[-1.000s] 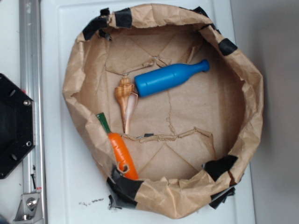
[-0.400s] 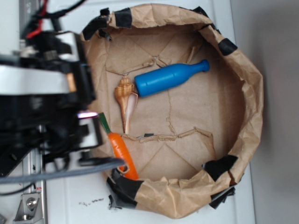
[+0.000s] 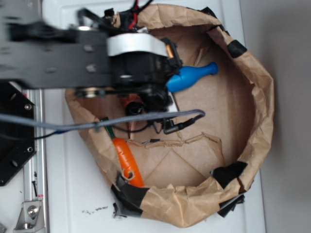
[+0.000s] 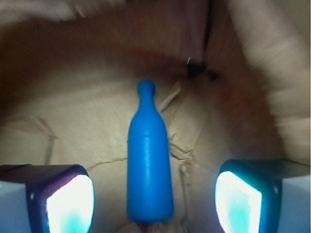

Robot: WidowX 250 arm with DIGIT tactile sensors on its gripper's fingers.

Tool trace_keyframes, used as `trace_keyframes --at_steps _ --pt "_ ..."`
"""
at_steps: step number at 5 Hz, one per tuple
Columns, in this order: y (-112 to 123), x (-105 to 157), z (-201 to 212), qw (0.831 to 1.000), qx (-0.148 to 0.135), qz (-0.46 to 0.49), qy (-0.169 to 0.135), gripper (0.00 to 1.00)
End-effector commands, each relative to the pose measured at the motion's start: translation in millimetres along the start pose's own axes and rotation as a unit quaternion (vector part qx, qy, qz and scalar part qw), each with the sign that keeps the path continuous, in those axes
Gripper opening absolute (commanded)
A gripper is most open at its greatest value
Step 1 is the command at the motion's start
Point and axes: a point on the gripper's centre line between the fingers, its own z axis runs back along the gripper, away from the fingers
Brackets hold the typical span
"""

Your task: Grab the blue bottle.

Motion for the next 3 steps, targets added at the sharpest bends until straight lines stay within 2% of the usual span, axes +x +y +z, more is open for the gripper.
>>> trace_keyframes --at_steps 1,2,3 --pt "-10 26 -32 1.0 -0.012 -0.007 0.023 1.0" --pt "-22 27 -35 0.99 -0.05 -0.081 0.102 0.57" --pt "-13 39 1 0.978 0.024 -0.181 0.099 0.0"
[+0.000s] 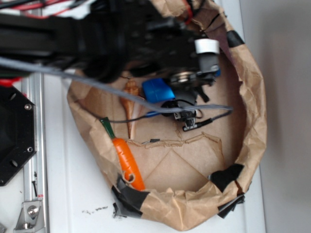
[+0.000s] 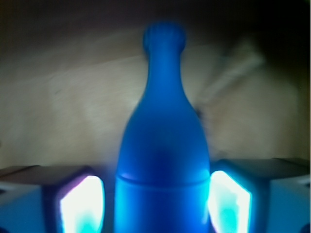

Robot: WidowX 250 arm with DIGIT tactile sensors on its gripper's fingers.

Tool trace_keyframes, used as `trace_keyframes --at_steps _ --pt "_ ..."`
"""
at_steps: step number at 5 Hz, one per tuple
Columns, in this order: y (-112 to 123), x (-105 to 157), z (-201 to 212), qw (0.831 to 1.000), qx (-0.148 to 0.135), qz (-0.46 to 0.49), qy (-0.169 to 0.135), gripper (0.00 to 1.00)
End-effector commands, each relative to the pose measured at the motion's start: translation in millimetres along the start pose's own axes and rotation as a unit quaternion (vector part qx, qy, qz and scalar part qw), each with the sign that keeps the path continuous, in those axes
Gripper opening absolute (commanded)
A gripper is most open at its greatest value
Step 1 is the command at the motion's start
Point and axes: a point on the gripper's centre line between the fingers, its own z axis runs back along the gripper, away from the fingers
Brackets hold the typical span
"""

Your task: Grab the blue bottle.

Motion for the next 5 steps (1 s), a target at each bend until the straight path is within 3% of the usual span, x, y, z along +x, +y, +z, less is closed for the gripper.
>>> trace_keyframes --at_steps 1,2,3,4,5 --pt "8 10 102 0.982 0.113 -0.139 -0.058 0.0" --pt "-1 -2 153 0.981 0.051 -0.178 -0.059 0.0" --pt "-3 -29 198 0.994 0.06 -0.083 -0.03 0.0" --pt "-5 -42 201 0.992 0.115 -0.027 -0.046 0.0" --pt "-3 -45 199 0.993 0.113 0.002 -0.045 0.0"
